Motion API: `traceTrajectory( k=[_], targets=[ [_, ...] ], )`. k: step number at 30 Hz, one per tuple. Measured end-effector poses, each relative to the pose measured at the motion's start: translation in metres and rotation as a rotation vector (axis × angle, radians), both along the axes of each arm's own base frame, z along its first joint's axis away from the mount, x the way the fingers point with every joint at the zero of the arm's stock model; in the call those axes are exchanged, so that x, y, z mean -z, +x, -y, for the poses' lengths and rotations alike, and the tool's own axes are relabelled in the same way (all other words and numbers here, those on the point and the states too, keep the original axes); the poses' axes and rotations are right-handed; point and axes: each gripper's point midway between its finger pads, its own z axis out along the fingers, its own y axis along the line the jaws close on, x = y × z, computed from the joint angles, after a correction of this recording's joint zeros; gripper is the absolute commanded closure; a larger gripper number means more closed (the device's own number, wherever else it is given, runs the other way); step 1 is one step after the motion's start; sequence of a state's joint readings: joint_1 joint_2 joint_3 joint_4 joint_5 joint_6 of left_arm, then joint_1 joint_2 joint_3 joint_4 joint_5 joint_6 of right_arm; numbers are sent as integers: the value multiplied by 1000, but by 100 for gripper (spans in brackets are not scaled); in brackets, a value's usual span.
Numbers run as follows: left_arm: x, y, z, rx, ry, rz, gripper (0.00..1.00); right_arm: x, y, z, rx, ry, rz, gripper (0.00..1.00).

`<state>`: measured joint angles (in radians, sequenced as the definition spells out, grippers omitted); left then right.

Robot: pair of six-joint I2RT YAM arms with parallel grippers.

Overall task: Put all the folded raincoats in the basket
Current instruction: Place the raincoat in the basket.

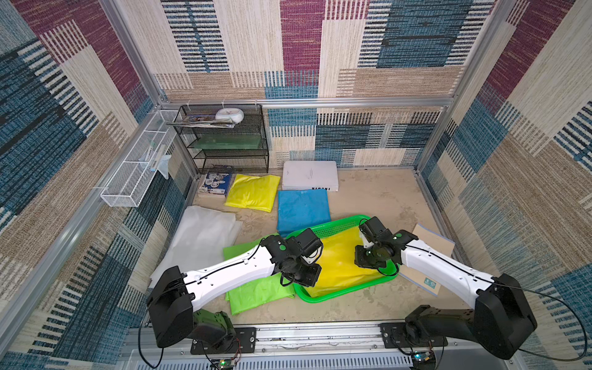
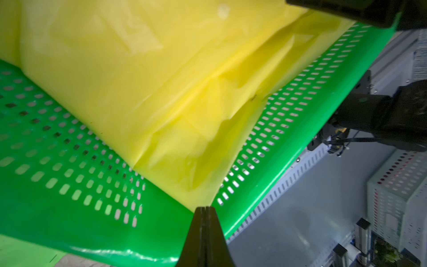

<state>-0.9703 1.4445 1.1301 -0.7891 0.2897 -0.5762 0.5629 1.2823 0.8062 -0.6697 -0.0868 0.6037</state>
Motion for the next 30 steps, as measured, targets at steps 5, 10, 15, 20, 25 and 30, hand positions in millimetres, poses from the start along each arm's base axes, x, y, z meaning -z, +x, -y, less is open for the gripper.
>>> traceTrajectory(
  k=[5, 10, 15, 20, 25, 30],
  targets=[
    [-2, -16, 23, 93, -63, -43, 100, 4, 0, -8, -20, 28, -20, 75],
    [27, -38, 10, 138, 10, -133, 100, 3, 4, -12, -31, 40, -13, 75],
    [59, -42, 3, 135, 108, -194, 100, 3, 8, -15, -37, 35, -15, 74],
    [76, -35, -2, 125, 216, -204, 100, -1, 14, -13, -37, 16, 8, 73],
    [56, -23, -1, 137, 229, -140, 99, -6, 19, -16, -45, 18, 25, 72],
    [25, -4, 5, 124, 184, -76, 89, -24, 45, -27, -42, 44, 111, 73]
  ],
)
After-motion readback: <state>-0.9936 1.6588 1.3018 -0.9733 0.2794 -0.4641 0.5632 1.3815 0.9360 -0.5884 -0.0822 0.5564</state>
